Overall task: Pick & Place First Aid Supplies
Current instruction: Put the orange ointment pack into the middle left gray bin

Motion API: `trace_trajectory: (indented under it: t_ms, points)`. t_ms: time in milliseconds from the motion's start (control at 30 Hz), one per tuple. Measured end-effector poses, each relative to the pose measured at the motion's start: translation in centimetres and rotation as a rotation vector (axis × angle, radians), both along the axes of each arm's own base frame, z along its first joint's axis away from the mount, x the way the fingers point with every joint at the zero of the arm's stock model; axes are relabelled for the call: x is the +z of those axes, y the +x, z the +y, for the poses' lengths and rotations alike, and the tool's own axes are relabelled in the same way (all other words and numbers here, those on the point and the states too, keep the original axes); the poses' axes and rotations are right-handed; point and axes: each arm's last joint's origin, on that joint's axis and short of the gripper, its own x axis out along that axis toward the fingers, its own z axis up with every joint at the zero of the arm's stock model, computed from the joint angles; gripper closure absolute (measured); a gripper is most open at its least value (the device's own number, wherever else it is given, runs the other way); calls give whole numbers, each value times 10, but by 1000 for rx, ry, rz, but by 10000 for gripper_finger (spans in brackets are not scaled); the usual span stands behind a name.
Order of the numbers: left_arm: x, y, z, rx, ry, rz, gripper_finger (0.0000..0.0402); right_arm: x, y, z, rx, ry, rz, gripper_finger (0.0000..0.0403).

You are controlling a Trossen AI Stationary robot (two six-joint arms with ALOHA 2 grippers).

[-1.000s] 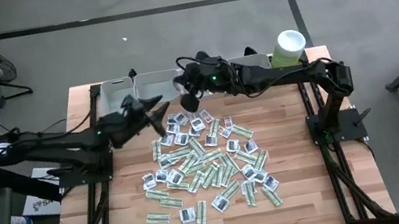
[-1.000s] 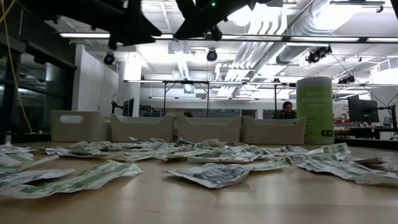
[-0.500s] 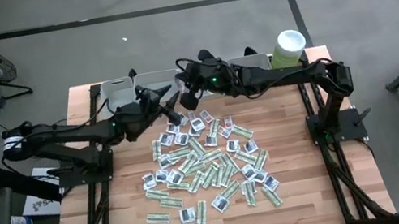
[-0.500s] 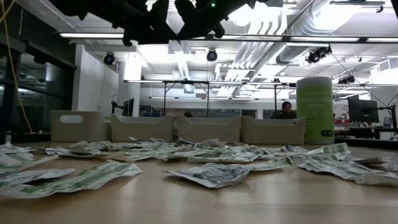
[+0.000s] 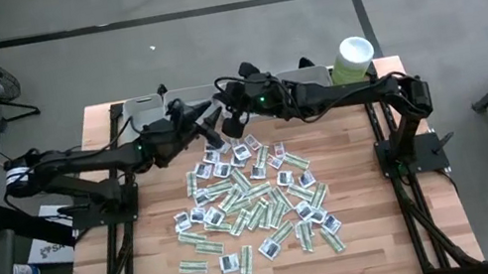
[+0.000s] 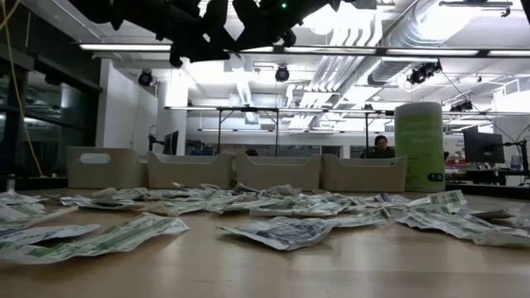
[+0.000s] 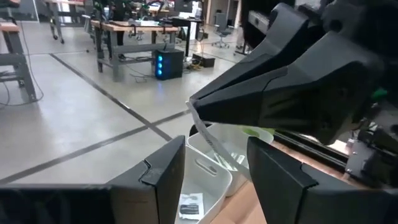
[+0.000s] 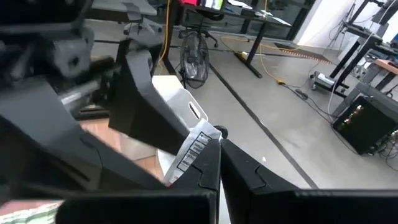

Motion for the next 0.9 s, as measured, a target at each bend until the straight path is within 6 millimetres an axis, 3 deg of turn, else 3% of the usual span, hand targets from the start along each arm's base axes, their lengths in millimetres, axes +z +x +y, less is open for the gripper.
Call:
trace_trajectory:
  t_ms: [233, 667, 900]
  points:
    - [-2, 0, 0, -16, -44, -13, 240, 0, 1, 0, 38, -11, 4, 403]
    - [-4, 1, -1, -56, -56, 5, 384, 0, 1, 2, 99, -1, 8, 403]
    - [-6, 1, -2, -59, -60, 24, 398, -2, 1, 2, 109, -2, 29, 402]
